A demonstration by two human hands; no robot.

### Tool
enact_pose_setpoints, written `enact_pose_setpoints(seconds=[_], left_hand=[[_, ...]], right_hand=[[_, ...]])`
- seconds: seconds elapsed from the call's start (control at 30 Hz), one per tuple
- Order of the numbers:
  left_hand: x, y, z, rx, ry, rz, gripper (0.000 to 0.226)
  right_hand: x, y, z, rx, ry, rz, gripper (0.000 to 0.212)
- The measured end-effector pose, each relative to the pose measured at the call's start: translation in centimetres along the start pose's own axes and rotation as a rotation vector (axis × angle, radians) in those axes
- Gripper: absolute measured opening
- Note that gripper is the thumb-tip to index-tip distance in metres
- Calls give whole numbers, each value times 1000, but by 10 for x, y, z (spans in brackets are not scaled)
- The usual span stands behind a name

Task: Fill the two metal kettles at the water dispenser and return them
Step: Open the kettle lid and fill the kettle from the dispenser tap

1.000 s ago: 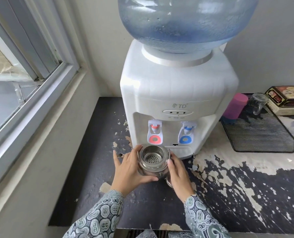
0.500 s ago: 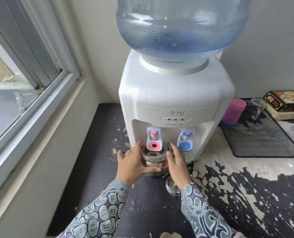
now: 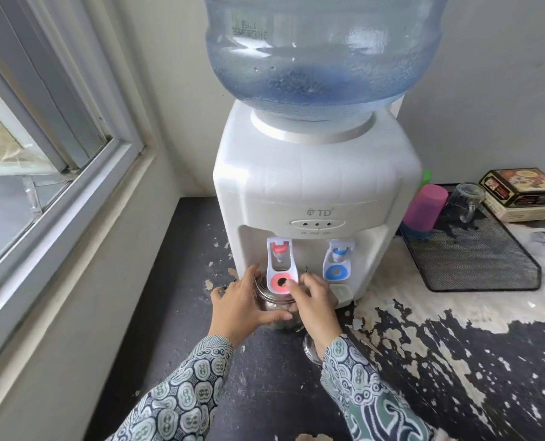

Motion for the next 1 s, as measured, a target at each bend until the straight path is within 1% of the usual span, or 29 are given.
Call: enact_pose_setpoints(seconds=[0.07,0.17,0.3,0.33,0.37,0.4,0.43,0.47,0.5,0.53,0.63,0.83,1.0], left_hand=[[0,0,1,5,-5,1,113],[2,1,0,2,-1,0,113],[2,2,0,1,22,22,116],[2,2,1,7,25,33,119],[1,2,3,11,26,39,121],[0,3,4,12,27,44,123],[0,3,6,10,28,45,124],[-1,4,8,9,29,47,124],[-2,4,10,8,28,50,124],[-3,4,11,7,26,54,124],[-5,5,12,-8,31,48,122],[-2,6,11,-15,55,45,124],[-6,8,14,-24,40,45,121]], right_hand=[[3,-9,10,-10,35,8,26],[6,-12,36,7,86,89,19],[9,-7,42,54,120,124,30],[7,-10,40,84,89,127,42],[6,-12,39,133,56,116,58],[6,-13,35,169,32,86,67],[7,-13,27,185,32,49,62],[5,-13,18,166,32,36,47],[1,-12,9,154,25,52,32],[-4,-12,2,150,24,75,27],[-10,-12,-7,178,4,109,37],[-15,-8,-13,179,21,195,45],[-17,-7,-15,191,-48,212,51]])
Point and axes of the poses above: each hand's wrist, its own y-axis towards the middle knuckle, its own x-axis out of the back of the hand, z = x × y, the point moved 10 cm from there along y, towards the middle knuckle, and after that the axes turned 9 degrees about -z, right-handed, at the moved point
